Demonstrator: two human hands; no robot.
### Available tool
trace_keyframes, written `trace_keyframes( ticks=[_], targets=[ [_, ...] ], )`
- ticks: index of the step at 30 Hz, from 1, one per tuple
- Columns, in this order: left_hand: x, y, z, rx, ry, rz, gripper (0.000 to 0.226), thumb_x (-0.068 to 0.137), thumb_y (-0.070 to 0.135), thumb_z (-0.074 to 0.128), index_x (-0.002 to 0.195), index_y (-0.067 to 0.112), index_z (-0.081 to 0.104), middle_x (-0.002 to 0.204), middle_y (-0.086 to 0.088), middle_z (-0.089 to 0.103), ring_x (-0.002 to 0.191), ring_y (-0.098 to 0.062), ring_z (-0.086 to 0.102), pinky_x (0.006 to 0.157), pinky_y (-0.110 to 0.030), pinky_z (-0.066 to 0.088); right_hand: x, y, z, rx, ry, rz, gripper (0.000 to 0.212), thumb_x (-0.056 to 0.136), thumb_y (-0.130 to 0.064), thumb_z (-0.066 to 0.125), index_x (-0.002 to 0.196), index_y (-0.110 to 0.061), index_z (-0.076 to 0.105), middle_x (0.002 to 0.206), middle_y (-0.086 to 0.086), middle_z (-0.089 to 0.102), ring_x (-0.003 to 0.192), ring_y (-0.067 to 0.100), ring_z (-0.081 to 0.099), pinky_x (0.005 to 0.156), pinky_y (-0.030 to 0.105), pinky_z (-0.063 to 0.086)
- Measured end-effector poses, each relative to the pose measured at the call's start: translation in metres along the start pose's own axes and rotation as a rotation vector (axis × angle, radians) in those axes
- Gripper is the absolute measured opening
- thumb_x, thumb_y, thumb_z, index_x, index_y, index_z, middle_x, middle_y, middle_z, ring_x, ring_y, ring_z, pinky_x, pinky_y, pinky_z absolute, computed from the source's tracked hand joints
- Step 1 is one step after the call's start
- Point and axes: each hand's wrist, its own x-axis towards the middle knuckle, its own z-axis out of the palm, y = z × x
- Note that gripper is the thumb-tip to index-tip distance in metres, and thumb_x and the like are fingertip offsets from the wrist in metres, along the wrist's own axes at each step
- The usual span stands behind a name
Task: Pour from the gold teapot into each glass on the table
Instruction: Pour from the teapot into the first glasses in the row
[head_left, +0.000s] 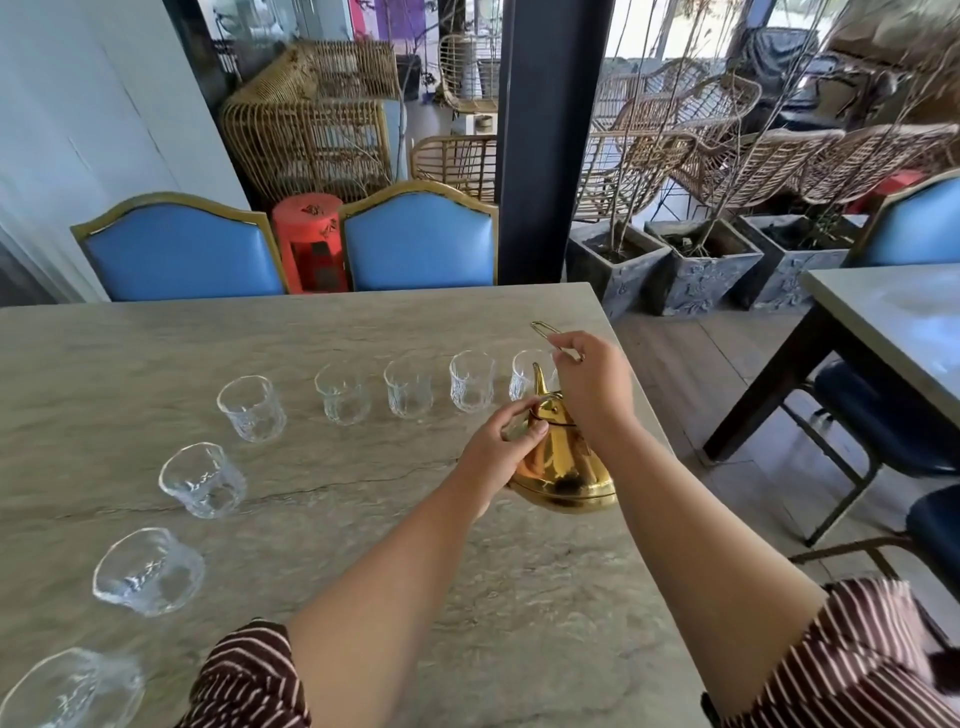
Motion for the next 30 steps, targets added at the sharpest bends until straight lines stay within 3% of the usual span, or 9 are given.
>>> trace_keyframes(
  ticks=[4, 8, 12, 16, 19, 21, 25, 30],
  targets=[
    [0.009, -0.002, 0.002, -0.007, 0.02, -0.038, 0.031, 0.093, 0.036, 0.067, 0.122, 0.045, 0.06, 0.109, -0.016, 0.075, 0.071, -0.014, 0.072, 0.055, -0.029, 0.061, 0.012, 0.001, 0.001, -0.062, -0.026, 0.016, 0.028, 0.095, -0.013, 0.051, 0.119, -0.018, 0.066, 0.105, 0.002, 0.07, 0.042, 0.005, 0.043, 0.04, 0.019, 0.03],
    [0.014, -0.004, 0.004, 0.001, 0.022, -0.074, 0.034, 0.091, 0.042, 0.068, 0.122, 0.049, 0.059, 0.108, -0.012, 0.075, 0.075, -0.012, 0.075, 0.057, -0.035, 0.063, 0.019, 0.002, 0.0, -0.107, -0.043, 0.008, 0.029, 0.095, -0.012, 0.051, 0.119, -0.018, 0.066, 0.114, 0.003, 0.068, 0.042, 0.006, 0.043, 0.039, 0.019, 0.031],
    [0.015, -0.004, 0.004, -0.01, 0.03, -0.093, 0.031, 0.09, 0.042, 0.069, 0.117, 0.052, 0.058, 0.108, -0.008, 0.075, 0.08, -0.013, 0.075, 0.062, -0.04, 0.064, 0.024, 0.004, 0.002, -0.093, -0.048, 0.003, 0.028, 0.094, -0.012, 0.052, 0.118, -0.018, 0.067, 0.12, 0.003, 0.066, 0.054, 0.002, 0.049, 0.046, 0.019, 0.036],
    [0.017, -0.005, 0.004, -0.025, 0.033, -0.093, 0.036, 0.09, 0.042, 0.07, 0.123, 0.049, 0.06, 0.108, -0.007, 0.075, 0.086, -0.018, 0.076, 0.069, -0.049, 0.064, 0.025, 0.004, 0.002, -0.109, -0.054, 0.007, 0.028, 0.094, -0.012, 0.053, 0.117, -0.018, 0.067, 0.118, 0.002, 0.066, 0.048, 0.003, 0.042, 0.044, 0.019, 0.03],
    [0.017, -0.006, 0.002, -0.04, 0.036, -0.101, 0.04, 0.089, 0.041, 0.071, 0.128, 0.046, 0.06, 0.107, -0.004, 0.075, 0.092, -0.02, 0.075, 0.073, -0.055, 0.063, 0.025, 0.002, 0.002, -0.118, -0.063, 0.001, 0.028, 0.094, -0.012, 0.052, 0.117, -0.018, 0.068, 0.115, 0.003, 0.067, 0.054, 0.005, 0.051, 0.044, 0.019, 0.035],
    [0.016, -0.006, 0.001, -0.048, 0.033, -0.106, 0.038, 0.089, 0.041, 0.071, 0.126, 0.047, 0.061, 0.108, -0.004, 0.075, 0.093, -0.021, 0.075, 0.074, -0.055, 0.063, 0.025, 0.002, 0.004, -0.102, -0.065, -0.001, 0.028, 0.094, -0.012, 0.052, 0.116, -0.017, 0.068, 0.111, 0.004, 0.068, 0.06, 0.01, 0.058, 0.044, 0.019, 0.037],
    [0.015, -0.007, -0.001, -0.058, 0.027, -0.119, 0.034, 0.089, 0.04, 0.071, 0.121, 0.049, 0.061, 0.104, 0.003, 0.073, 0.095, -0.021, 0.074, 0.075, -0.055, 0.063, 0.025, 0.004, 0.007, -0.109, -0.062, 0.007, 0.027, 0.094, -0.012, 0.053, 0.116, -0.017, 0.068, 0.107, 0.004, 0.069, 0.046, 0.005, 0.044, 0.041, 0.018, 0.03],
    [0.015, -0.007, -0.001, -0.05, 0.022, -0.127, 0.036, 0.089, 0.04, 0.071, 0.123, 0.047, 0.061, 0.104, 0.001, 0.072, 0.093, -0.019, 0.073, 0.074, -0.053, 0.063, 0.024, 0.005, 0.007, -0.118, -0.064, 0.001, 0.027, 0.094, -0.012, 0.053, 0.116, -0.016, 0.068, 0.103, 0.003, 0.07, 0.042, 0.004, 0.041, 0.039, 0.018, 0.028]
  ],
)
